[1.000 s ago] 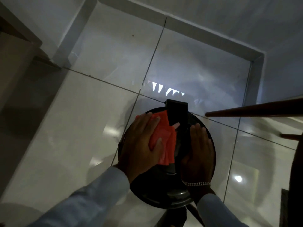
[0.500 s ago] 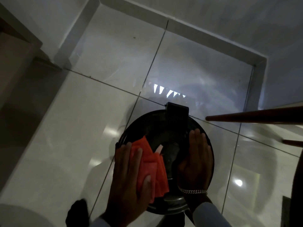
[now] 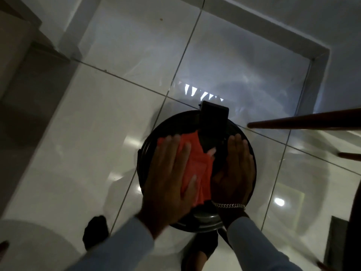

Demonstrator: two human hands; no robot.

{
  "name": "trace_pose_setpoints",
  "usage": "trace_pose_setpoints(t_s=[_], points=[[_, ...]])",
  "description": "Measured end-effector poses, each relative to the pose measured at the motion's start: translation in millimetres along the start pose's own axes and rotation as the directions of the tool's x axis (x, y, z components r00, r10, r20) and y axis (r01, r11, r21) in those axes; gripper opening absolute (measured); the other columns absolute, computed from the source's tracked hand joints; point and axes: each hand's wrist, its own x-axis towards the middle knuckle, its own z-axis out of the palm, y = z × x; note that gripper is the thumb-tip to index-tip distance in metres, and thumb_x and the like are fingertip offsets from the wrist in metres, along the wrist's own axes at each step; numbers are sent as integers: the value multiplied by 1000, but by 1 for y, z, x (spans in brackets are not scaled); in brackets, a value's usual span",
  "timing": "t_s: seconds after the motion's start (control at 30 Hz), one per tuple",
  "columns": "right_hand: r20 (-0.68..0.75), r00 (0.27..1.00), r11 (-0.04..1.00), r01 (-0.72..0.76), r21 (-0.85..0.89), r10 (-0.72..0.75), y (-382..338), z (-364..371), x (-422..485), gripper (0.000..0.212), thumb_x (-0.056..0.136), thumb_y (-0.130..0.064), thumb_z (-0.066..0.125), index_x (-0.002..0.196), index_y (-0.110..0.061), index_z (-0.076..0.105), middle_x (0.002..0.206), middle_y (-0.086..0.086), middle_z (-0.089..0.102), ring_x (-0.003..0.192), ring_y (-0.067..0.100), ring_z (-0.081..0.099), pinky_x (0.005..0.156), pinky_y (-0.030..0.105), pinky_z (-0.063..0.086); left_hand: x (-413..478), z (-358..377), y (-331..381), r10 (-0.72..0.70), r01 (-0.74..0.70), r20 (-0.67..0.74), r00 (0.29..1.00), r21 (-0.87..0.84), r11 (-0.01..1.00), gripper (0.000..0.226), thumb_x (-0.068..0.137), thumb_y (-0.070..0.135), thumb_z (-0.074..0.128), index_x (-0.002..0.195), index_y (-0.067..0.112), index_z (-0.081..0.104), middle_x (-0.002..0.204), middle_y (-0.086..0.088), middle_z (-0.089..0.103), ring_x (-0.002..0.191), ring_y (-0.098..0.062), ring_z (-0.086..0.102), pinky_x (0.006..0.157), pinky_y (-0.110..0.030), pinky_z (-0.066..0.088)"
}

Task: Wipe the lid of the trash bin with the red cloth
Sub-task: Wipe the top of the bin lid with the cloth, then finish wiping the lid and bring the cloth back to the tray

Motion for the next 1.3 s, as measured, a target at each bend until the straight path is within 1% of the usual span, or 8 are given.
trace_pose_setpoints(t_s=[0.33, 0.53, 0.7, 0.8, 0.9, 1.07, 1.17, 1.3], points=[[156, 974, 932, -204, 298, 163, -11, -33, 5, 46, 92, -16, 37, 136, -6, 45, 147, 15, 43, 141, 31, 33, 114, 58, 29, -71, -4, 58, -345, 319, -33, 938, -308, 896, 69, 91, 40, 40, 148, 6, 26, 161, -18, 19, 151, -29, 10, 118, -50, 20], [174, 919, 890, -388, 238, 354, -42, -73, -68, 49, 87, -36, 51, 126, -6, 54, 126, 19, 60, 115, 36, 56, 98, 49, 45, -70, -30, 53, -787, 691, 89, 611, -544, 475, 56, 70, 28, 79, 120, 19, 57, 104, -5, 65, 84, -18, 67, 63, -26, 52], [488, 728, 726, -643, 243, 482, -59, -95, -88, 58, 80, -16, 72, 131, -11, 46, 112, 3, 55, 101, 18, 51, 89, 30, 40, -57, -51, 50, -749, 804, 458, 479, -571, 165, 30, 74, 0, 78, 100, 12, 68, 92, -9, 75, 89, -28, 69, 75, -45, 58], [637, 614, 674, -713, 194, 467, -64, -126, -71, 39, 81, -11, 70, 118, -14, 59, 107, 6, 66, 105, 25, 60, 89, 30, 48, -51, -85, 66, -652, 787, 503, 567, -564, 249, 25, 80, -2, 70, 95, 18, 72, 98, -13, 75, 95, -32, 70, 88, -57, 56], [638, 676, 707, -650, 279, 369, -80, -183, -66, 41, 70, -9, 79, 108, -19, 66, 93, -2, 69, 97, 22, 64, 71, 16, 49, -38, -131, 100, -552, 734, 507, 662, -588, 340, 41, 84, -6, 64, 120, 14, 61, 110, -15, 71, 103, -34, 67, 94, -60, 51], [213, 866, 612, -475, 632, 453, -75, -320, -47, 51, 68, -3, 76, 112, -25, 60, 101, 5, 70, 92, 24, 67, 79, 38, 55, 6, -175, 247, -277, 487, 409, 870, -620, 615, 48, 85, 10, 68, 129, 18, 52, 116, -7, 67, 104, -21, 64, 90, -36, 52], [-100, 819, 678, -392, 622, 565, -50, -363, -43, 52, 65, -13, 74, 111, -31, 58, 97, -9, 71, 85, 12, 69, 74, 31, 54, 13, -160, 321, -200, 372, 331, 922, -618, 692, 35, 82, 4, 65, 108, 25, 60, 97, -2, 72, 90, -19, 70, 75, -25, 53], [-49, 732, 641, -559, 526, 679, -12, -349, -36, 49, 74, -7, 75, 112, -32, 55, 91, -6, 66, 85, 23, 68, 78, 39, 57, 11, -128, 344, -161, 380, 424, 891, -506, 774, 49, 86, 6, 56, 132, 22, 52, 120, 0, 65, 107, -15, 63, 86, -22, 52]])
